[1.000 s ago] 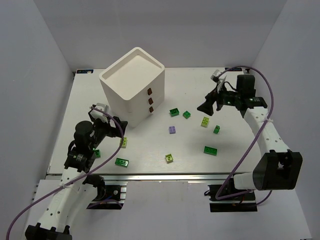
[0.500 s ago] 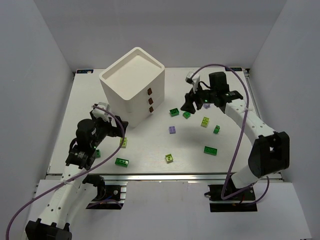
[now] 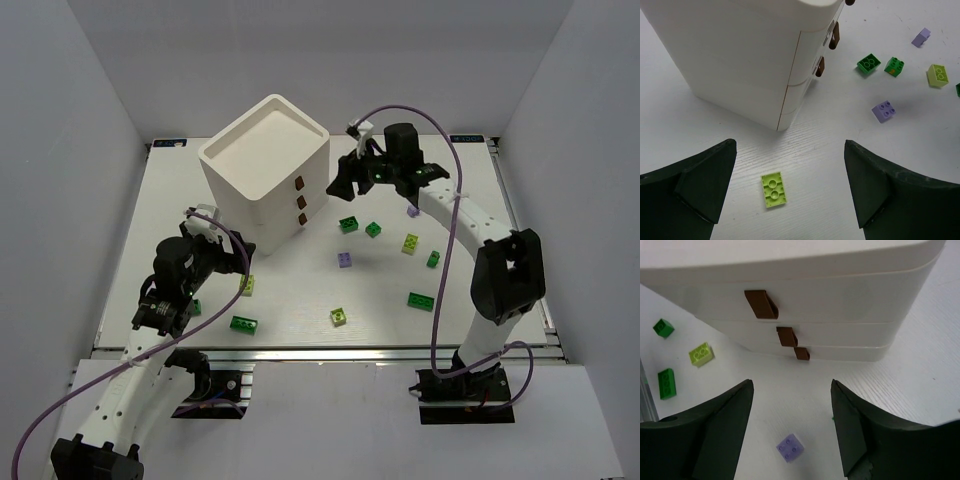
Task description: Sort the legos into containers by color
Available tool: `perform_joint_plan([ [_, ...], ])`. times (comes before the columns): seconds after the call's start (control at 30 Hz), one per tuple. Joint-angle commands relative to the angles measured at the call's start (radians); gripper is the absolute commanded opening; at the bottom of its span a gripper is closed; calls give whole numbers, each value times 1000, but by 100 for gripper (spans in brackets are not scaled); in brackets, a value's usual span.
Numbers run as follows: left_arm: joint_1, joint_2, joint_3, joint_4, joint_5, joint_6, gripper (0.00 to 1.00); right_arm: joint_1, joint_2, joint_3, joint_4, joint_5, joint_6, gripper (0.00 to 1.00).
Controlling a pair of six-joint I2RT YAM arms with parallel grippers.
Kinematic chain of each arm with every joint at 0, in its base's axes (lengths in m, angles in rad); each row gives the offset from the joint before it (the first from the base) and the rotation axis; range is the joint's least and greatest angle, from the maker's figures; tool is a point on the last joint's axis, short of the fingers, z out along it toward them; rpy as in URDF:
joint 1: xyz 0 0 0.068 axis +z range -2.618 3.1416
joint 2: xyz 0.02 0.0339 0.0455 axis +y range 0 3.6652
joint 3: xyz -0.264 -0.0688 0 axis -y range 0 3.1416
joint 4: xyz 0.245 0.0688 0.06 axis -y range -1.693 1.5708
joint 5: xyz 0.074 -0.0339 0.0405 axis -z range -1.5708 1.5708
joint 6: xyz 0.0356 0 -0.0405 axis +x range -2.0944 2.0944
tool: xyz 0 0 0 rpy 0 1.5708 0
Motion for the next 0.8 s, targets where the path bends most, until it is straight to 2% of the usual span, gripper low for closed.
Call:
perform_joint_plan([
  [0.0, 3, 1, 20, -8, -18, 6, 98, 26, 33, 53, 95, 9, 148, 70],
  [0.27, 3, 6, 22, -11, -26, 8, 98, 91, 79, 75, 185, 95, 196, 83],
  [0.33, 3, 6, 20, -14, -30, 8, 98, 95, 92, 90, 190, 95, 195, 83],
  [0.47, 3, 11, 24, -16, -30, 6, 98, 118, 127, 122, 204, 111, 185, 81],
  [0.57, 3, 14, 24, -17, -33, 6, 98, 124, 151, 135, 231, 111, 173, 74],
  [0.77, 3, 12, 24, -16, -35, 8, 98, 126, 179, 158, 237, 103, 149, 69],
])
